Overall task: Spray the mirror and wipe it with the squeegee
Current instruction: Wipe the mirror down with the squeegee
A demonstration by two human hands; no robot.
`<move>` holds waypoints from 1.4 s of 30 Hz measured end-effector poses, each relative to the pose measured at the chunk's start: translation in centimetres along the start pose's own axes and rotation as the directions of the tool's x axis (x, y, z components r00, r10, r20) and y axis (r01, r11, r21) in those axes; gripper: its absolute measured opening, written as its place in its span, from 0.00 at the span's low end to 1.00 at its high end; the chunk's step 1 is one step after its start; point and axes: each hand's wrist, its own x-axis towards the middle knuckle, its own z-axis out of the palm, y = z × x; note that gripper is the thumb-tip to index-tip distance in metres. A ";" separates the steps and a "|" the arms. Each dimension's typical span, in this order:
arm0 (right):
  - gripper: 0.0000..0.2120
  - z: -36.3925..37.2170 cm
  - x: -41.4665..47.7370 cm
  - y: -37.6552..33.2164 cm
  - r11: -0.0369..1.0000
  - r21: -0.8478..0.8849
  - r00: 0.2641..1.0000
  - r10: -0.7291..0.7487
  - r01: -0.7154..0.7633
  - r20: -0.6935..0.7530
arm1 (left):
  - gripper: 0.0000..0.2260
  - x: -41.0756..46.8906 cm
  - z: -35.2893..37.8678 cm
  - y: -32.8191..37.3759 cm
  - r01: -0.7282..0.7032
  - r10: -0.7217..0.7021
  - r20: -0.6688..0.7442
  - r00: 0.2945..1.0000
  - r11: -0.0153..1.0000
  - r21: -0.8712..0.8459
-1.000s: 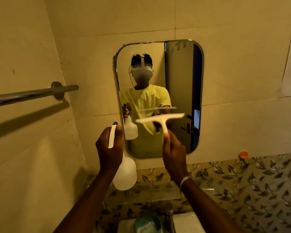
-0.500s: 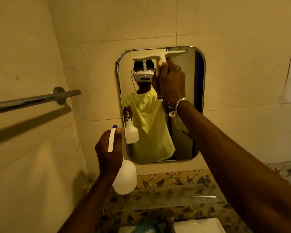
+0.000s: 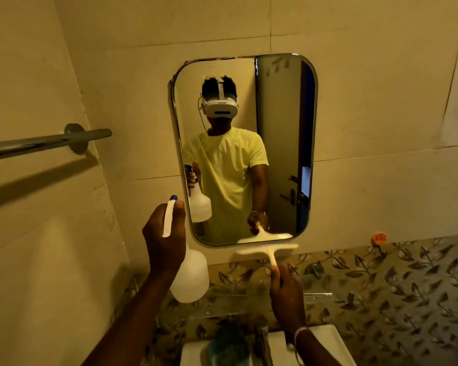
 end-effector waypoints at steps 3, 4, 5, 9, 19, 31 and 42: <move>0.17 -0.9 -1.4 2.2 0.993 -0.048 0.993 0.112 -0.111 0.021 | 0.30 -0.5 0.3 0.4 0.002 -0.002 0.012 1.000 1.000 -0.007; 0.18 -1.3 -1.3 1.5 0.996 -0.029 0.996 0.089 -0.089 0.011 | 0.30 -0.7 0.4 0.5 0.008 -0.007 0.014 1.000 1.000 -0.015; 0.18 -1.9 -0.9 0.2 0.999 0.006 0.999 0.048 -0.048 -0.005 | 0.31 -0.9 0.4 0.6 0.015 -0.015 0.015 1.000 1.000 -0.022; 0.10 -5.1 3.9 -8.5 0.971 0.101 0.966 -0.198 0.216 -0.164 | 0.34 -1.0 0.9 1.4 0.035 -0.034 0.034 0.999 0.999 -0.031; 0.17 -12.6 19.8 -28.2 0.824 -0.059 0.801 -0.562 0.564 -0.206 | 0.34 -0.4 2.6 3.0 0.004 0.000 0.053 0.999 0.997 -0.072; 0.12 -10.5 16.1 -14.6 0.898 0.029 0.869 -0.415 0.438 -0.268 | 0.33 -0.9 4.2 2.1 0.053 -0.048 0.082 0.995 0.997 -0.058; 0.22 -4.8 0.2 5.2 0.982 0.169 0.990 0.098 -0.080 -0.101 | 0.23 -3.9 6.0 2.5 0.112 -0.102 0.186 0.977 0.993 -0.041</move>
